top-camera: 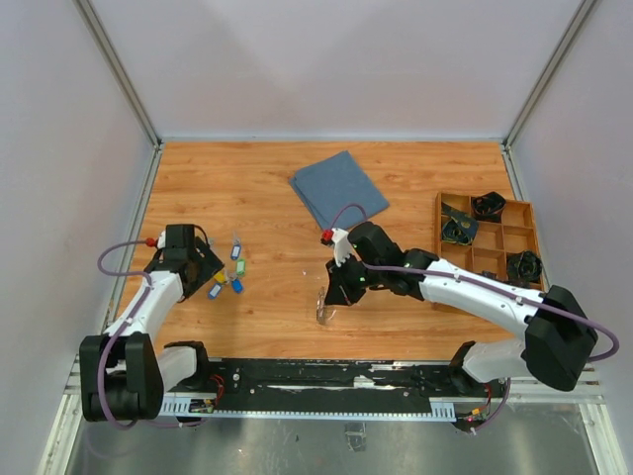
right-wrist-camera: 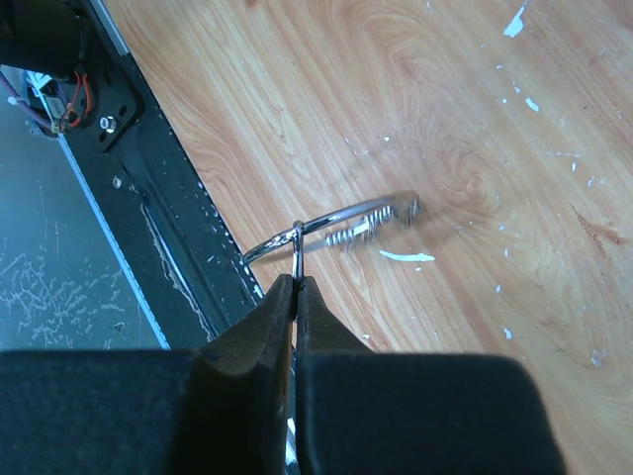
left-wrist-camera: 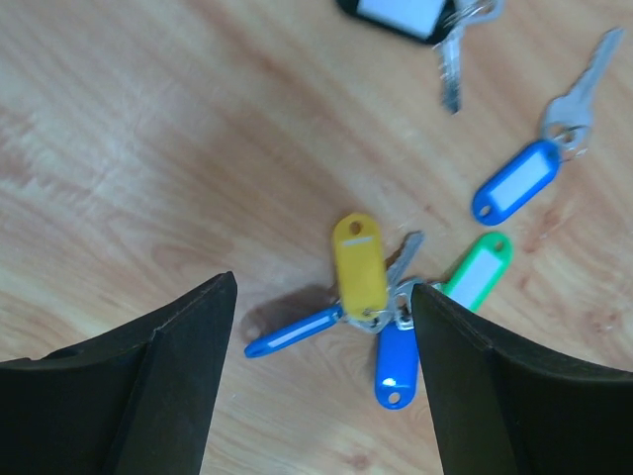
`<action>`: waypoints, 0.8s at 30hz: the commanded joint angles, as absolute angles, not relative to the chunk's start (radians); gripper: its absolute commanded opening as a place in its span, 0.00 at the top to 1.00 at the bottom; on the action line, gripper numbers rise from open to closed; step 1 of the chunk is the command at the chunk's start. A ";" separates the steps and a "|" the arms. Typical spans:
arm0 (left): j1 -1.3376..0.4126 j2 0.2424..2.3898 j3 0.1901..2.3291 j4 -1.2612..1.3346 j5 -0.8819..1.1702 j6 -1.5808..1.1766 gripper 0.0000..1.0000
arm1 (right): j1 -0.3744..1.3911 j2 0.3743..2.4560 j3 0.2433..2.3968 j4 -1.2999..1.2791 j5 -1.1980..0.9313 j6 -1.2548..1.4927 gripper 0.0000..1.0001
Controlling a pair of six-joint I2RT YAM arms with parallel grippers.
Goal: Put the keys on the keyring
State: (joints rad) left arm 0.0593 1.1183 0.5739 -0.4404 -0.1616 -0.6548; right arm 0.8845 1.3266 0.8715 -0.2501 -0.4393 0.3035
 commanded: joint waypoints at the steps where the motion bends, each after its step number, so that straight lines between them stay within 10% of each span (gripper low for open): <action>1: 0.058 1.090 0.510 -0.390 -0.172 -0.722 0.23 | 0.905 1.287 0.858 -0.201 -0.462 0.315 0.99; 14: -0.064 1.218 0.507 -0.300 -0.239 -0.745 0.25 | 0.905 1.258 0.835 -0.211 -0.449 0.333 0.99; 24: -0.191 1.274 0.483 -0.279 -0.223 -0.794 0.52 | 0.905 1.220 0.812 -0.227 -0.419 0.340 0.99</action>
State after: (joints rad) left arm -0.1524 1.2377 0.5156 -0.2642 -0.2607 -0.7475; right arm 0.8845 1.2510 0.8246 -0.2295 -0.4400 0.3260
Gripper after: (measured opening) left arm 0.539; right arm 0.019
